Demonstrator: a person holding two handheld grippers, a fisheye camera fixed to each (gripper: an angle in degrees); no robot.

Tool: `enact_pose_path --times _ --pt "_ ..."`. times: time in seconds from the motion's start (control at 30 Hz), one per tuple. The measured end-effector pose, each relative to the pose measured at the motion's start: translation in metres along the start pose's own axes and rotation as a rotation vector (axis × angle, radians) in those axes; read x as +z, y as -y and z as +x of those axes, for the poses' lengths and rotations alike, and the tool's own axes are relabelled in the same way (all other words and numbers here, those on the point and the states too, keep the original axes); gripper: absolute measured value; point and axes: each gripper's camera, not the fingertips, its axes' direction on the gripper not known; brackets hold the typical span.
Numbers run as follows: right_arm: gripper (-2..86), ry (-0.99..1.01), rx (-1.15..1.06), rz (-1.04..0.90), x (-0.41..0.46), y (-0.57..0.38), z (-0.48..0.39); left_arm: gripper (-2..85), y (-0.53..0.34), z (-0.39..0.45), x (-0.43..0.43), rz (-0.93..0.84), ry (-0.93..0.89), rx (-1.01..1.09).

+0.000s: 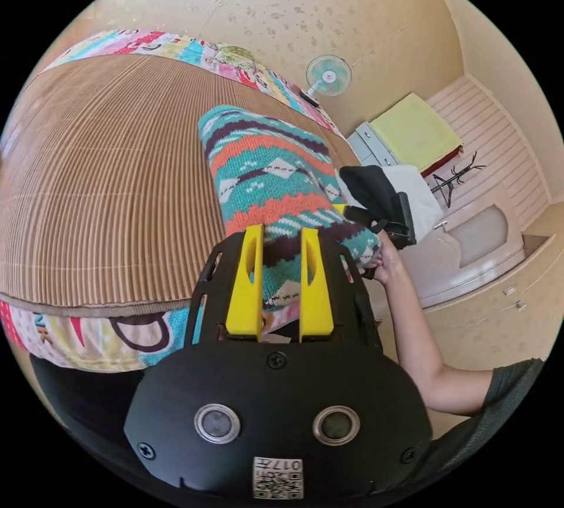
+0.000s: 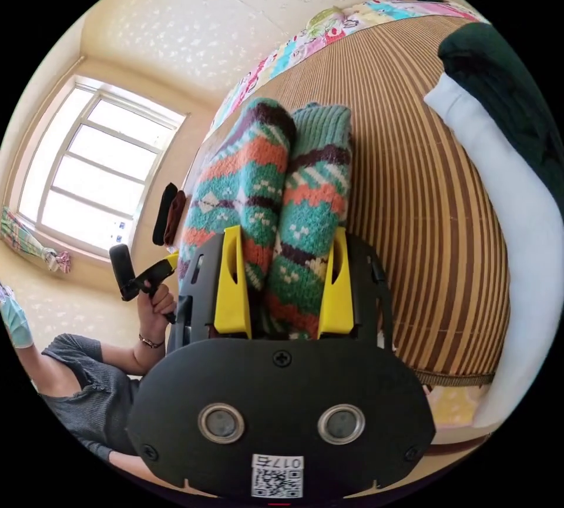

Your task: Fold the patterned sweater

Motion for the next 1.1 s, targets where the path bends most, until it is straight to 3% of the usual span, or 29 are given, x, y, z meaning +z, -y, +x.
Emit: enact_pose_path --times 0.13,0.23,0.3,0.43,0.47,0.5,0.57,0.67,0.73,0.87,0.93,1.0,1.1 --pt "18.2 0.010 -0.056 -0.052 0.074 0.031 -0.073 10.0 -0.016 -0.062 -0.068 0.107 0.070 -0.084" --pt "18.0 0.025 -0.076 -0.109 0.145 0.056 -0.138 10.1 -0.052 -0.121 -0.143 0.288 0.141 -0.203" --pt "18.0 -0.005 -0.128 -0.110 0.185 0.069 -0.187 10.3 -0.100 -0.158 -0.193 0.491 0.279 -0.291" --pt "17.8 -0.012 -0.211 -0.186 0.278 0.102 -0.294 10.6 -0.168 -0.204 -0.213 0.698 0.452 -0.409" --pt "17.8 -0.007 -0.216 -0.191 0.290 0.105 -0.308 11.1 -0.174 -0.223 -0.214 0.704 0.384 -0.499" --pt "17.9 -0.004 -0.211 -0.192 0.314 0.110 -0.336 11.9 -0.166 -0.236 -0.211 0.675 0.284 -0.476" --pt "17.9 -0.044 -0.215 -0.206 0.348 0.111 -0.382 11.4 -0.142 -0.245 -0.195 0.549 0.253 -0.438" --pt "17.9 -0.123 -0.210 -0.220 0.397 0.104 -0.446 10.5 -0.121 -0.222 -0.181 0.473 0.470 -0.372" --pt "17.8 -0.197 -0.222 -0.221 0.407 0.103 -0.470 11.8 -0.114 -0.214 -0.171 0.440 0.497 -0.314" --pt "17.1 -0.051 -0.297 -0.377 0.394 0.120 -0.458 12.1 -0.112 -0.211 -0.164 0.443 0.525 -0.305" --pt "14.8 0.140 -0.335 -0.406 0.358 0.123 -0.425 11.6 -0.114 -0.213 -0.164 0.462 0.506 -0.319" --pt "13.6 0.097 -0.302 -0.313 0.318 0.114 -0.389 11.4 -0.116 -0.214 -0.163 0.481 0.494 -0.335" --pt "14.8 -0.120 -0.249 -0.156 0.250 0.090 -0.335 12.3 -0.114 -0.209 -0.158 0.482 0.511 -0.332"
